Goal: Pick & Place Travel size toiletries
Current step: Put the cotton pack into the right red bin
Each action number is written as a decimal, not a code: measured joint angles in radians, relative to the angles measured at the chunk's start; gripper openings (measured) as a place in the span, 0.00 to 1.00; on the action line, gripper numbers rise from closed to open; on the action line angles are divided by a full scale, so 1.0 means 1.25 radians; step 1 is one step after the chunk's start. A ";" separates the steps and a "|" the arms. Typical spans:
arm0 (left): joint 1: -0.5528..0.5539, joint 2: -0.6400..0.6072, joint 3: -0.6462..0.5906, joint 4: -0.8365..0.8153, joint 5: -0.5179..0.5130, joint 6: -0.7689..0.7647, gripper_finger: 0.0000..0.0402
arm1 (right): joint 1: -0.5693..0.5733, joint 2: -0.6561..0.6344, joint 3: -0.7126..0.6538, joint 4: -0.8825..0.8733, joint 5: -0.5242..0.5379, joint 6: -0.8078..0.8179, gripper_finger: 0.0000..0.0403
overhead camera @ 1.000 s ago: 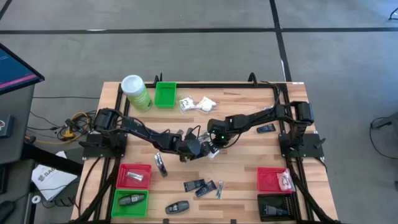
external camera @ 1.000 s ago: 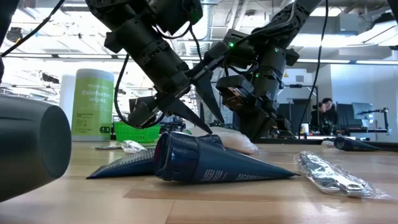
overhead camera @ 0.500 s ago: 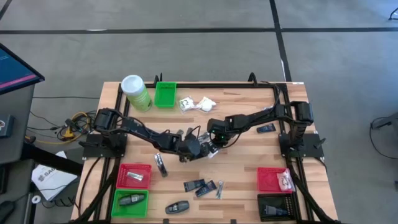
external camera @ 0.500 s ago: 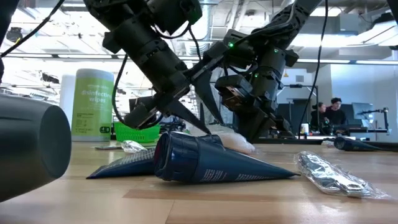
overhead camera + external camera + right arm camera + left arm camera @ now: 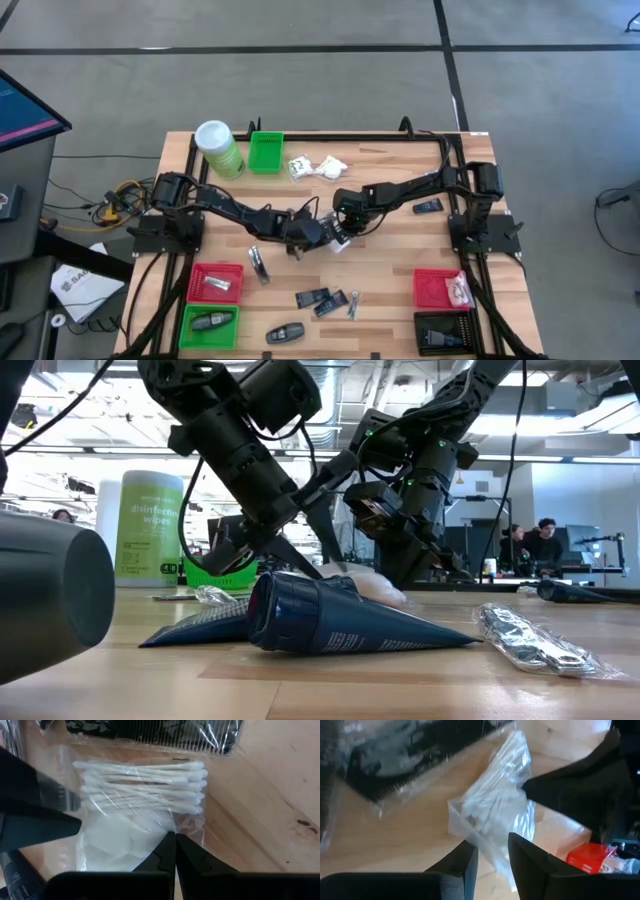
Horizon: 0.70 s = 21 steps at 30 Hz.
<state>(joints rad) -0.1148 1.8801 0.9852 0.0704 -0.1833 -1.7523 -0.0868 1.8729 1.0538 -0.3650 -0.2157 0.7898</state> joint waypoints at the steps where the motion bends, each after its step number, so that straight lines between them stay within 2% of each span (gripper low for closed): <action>1: 0.004 0.000 0.000 0.000 0.000 0.007 0.25 | -0.001 0.000 0.000 0.000 0.000 0.000 0.00; 9: 0.015 0.005 0.000 0.004 0.000 0.034 0.23 | -0.010 0.000 0.000 0.001 -0.006 -0.009 0.00; 12: 0.018 0.034 0.000 0.031 0.021 0.035 0.18 | -0.011 0.000 0.000 0.003 -0.006 -0.010 0.00; 17: 0.011 0.089 0.003 0.168 0.052 0.036 0.04 | -0.011 -0.001 -0.007 -0.004 -0.003 -0.018 0.00; 21: 0.008 0.087 0.001 0.163 0.055 0.040 0.02 | -0.011 -0.008 -0.024 0.012 -0.006 -0.010 0.00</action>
<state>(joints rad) -0.1051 1.9887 0.9870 0.2747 -0.1143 -1.7017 -0.1009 1.8629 1.0240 -0.3501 -0.2229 0.7773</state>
